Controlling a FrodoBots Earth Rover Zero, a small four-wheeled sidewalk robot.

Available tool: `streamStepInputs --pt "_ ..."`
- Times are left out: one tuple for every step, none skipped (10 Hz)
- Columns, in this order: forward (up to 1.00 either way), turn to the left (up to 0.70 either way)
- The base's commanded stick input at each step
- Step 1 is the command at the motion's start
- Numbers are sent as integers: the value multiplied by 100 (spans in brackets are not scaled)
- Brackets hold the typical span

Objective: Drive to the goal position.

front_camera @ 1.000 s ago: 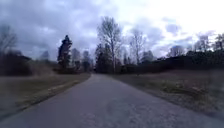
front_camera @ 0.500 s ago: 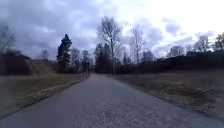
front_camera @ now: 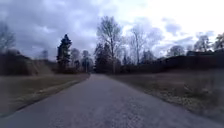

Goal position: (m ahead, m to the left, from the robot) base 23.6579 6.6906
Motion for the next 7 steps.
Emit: streamStepInputs --pt "50 0" --pt "50 0" --pt "50 0" --pt "50 0" --pt "50 0" --pt "50 0" --pt "50 0"
